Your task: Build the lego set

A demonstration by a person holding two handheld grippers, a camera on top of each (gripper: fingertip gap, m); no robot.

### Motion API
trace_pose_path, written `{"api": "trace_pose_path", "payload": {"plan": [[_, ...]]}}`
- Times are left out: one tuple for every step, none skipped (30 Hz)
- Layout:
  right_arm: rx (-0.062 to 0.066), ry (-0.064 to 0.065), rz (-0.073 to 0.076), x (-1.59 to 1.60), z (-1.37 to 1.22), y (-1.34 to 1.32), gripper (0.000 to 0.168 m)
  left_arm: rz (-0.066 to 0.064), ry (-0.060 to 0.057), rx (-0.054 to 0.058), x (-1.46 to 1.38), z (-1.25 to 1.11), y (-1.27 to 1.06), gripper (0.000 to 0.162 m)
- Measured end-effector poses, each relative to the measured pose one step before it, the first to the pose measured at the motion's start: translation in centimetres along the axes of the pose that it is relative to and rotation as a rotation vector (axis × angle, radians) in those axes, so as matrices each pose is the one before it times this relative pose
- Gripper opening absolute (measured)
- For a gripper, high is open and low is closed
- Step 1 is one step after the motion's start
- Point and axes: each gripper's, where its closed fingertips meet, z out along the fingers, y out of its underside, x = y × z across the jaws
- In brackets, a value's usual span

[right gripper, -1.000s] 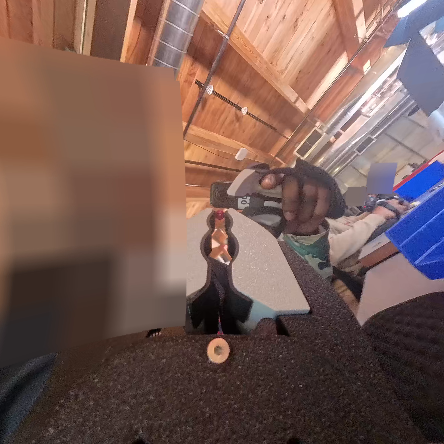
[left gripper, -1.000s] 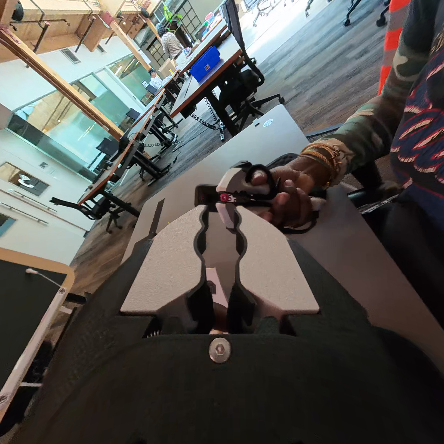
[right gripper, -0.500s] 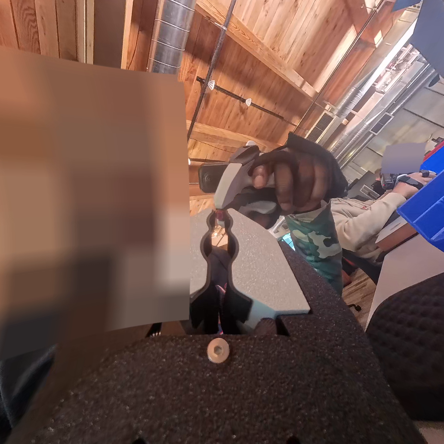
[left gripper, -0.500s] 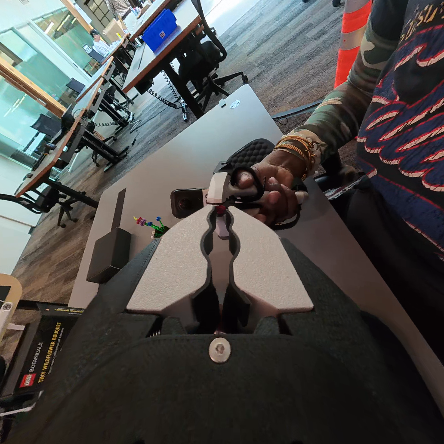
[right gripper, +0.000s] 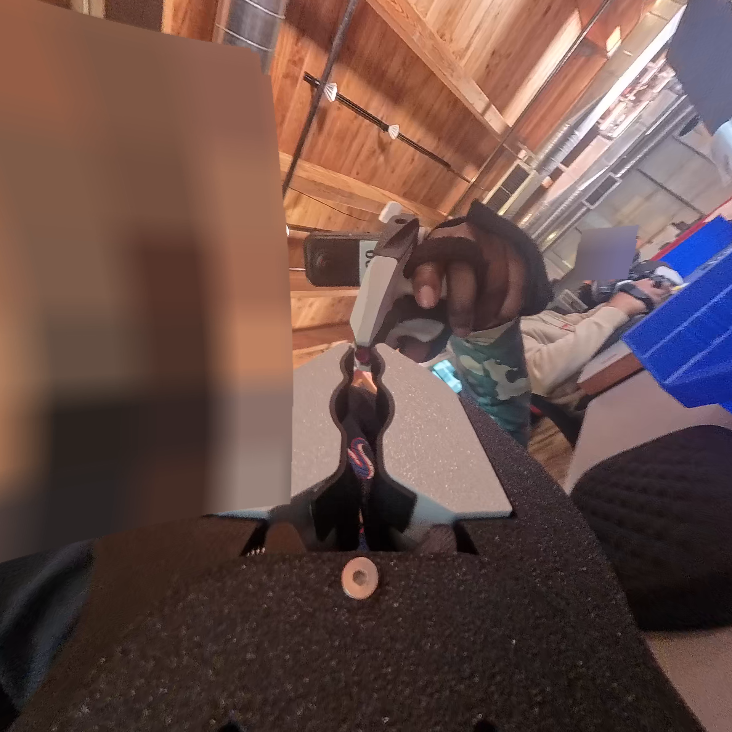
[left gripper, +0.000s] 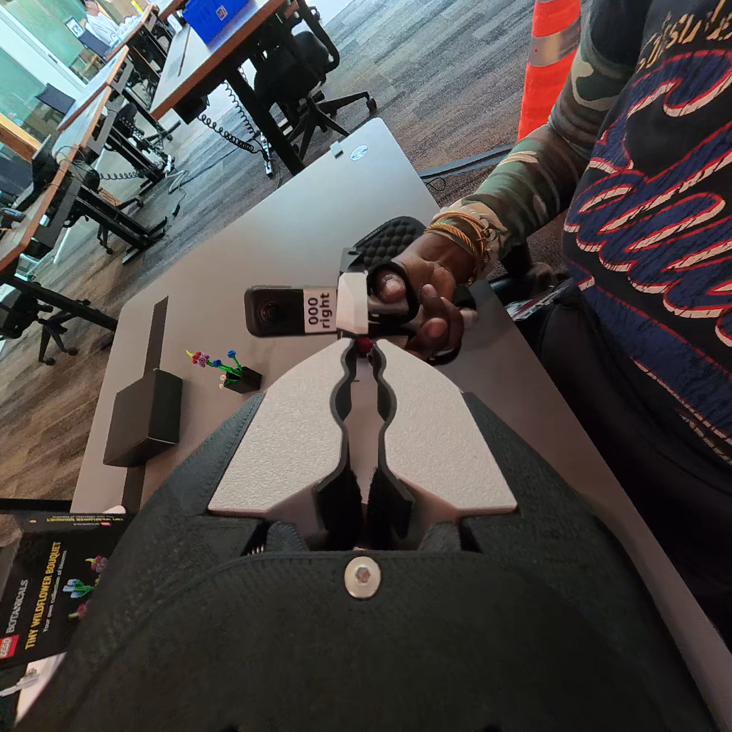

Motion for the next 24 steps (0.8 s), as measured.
{"api": "trace_pose_path", "payload": {"plan": [[-0.0144,0.0301,-0.0362,0.033,-0.241,-0.198,0.015,-0.0083,-0.0024,-0.0093,-0.037,0.023,0.065,0.008],[-0.0245,0.0494,-0.0568,0.113,-0.463,-0.327,0.024,-0.0099,-0.0038,-0.0104,-0.039,-0.007,0.102,0.007],[-0.0288,0.0762,-0.0829,0.297,-0.739,-0.493,0.033,-0.0149,-0.0053,-0.0189,-0.062,0.003,0.255,0.007],[-0.0269,0.0926,-0.1102,0.434,-1.001,-0.65,0.041,-0.0221,-0.0067,-0.0339,-0.09,0.049,0.536,0.007],[-0.0268,0.1091,-0.1309,0.736,-1.234,-0.732,0.044,-0.0265,-0.0005,-0.0504,-0.011,0.184,0.854,0.007],[-0.028,0.1262,-0.1359,1.155,-1.411,-0.664,0.047,-0.0264,0.0071,-0.0609,0.101,0.37,1.074,0.008],[-0.0228,0.1201,-0.1283,1.318,-1.403,-0.536,0.049,-0.0262,0.0089,-0.0537,0.139,0.621,1.013,0.008],[-0.0103,0.1027,-0.1065,1.322,-1.278,-0.415,0.049,-0.0343,0.0169,-0.0355,0.249,0.895,0.769,0.008],[-0.0011,0.0797,-0.0781,1.155,-1.066,-0.26,0.048,-0.0406,0.0334,-0.0267,0.461,1.109,0.579,0.008],[0.0087,0.0547,-0.0507,0.917,-0.878,-0.129,0.048,-0.035,0.036,-0.0264,0.459,1.226,0.504,0.008],[0.0216,0.0379,-0.0273,0.733,-0.719,-0.085,0.047,-0.0234,0.0249,-0.028,0.303,1.256,0.412,0.008],[0.035,0.0318,-0.0077,0.669,-0.625,-0.095,0.046,-0.0106,0.0168,-0.0287,0.166,1.189,0.283,0.008],[0.0467,0.0223,0.0095,0.544,-0.566,-0.158,0.044,-0.0016,0.015,-0.0221,0.08,1.039,0.037,0.008],[0.0472,0.0186,0.028,0.469,-0.484,-0.272,0.043,0.0009,0.0188,-0.0111,0.011,0.878,-0.256,0.008],[0.0369,0.0164,0.0349,0.411,-0.418,-0.41,0.042,-0.0007,0.0248,-0.0038,-0.029,0.737,-0.413,0.008],[0.0296,0.0109,0.0215,0.288,-0.348,-0.48,0.042,-0.0033,0.0267,-0.0065,-0.122,0.671,-0.362,0.008],[0.0254,0.0117,0.0004,0.236,-0.303,-0.424,0.04,-0.0048,0.0174,-0.0154,-0.374,0.67,-0.186,0.008],[0.014,0.0195,-0.0125,0.3,-0.237,-0.235,0.039,-0.0023,0.0065,-0.0193,-0.552,0.694,-0.056,0.008],[-0.0006,0.019,-0.015,0.274,-0.17,-0.007,0.038,0.0005,0.0106,-0.0201,-0.458,0.728,0.015,0.008],[-0.0088,0.0111,-0.0113,0.146,-0.097,0.122,0.038,0.0005,0.0171,-0.0215,-0.277,0.736,0.048,0.008],[-0.0076,0.0033,-0.005,0.015,-0.016,0.143,0.038,0.0015,0.0139,-0.0211,-0.211,0.693,0.065,0.008],[-0.0035,-0.0036,-0.0006,-0.084,0.03,0.101,0.038,0.0038,0.0078,-0.0186,-0.182,0.648,0.059,0.008],[-0.003,-0.0049,0.0012,-0.087,0.039,0.078,0.038,0.0034,0.0048,-0.0193,-0.153,0.597,0.1,0.008],[-0.0034,-0.0015,0.0007,-0.023,0.022,0.062,0.038,0.002,0.0039,-0.0215,-0.103,0.551,0.16,0.008]]}}
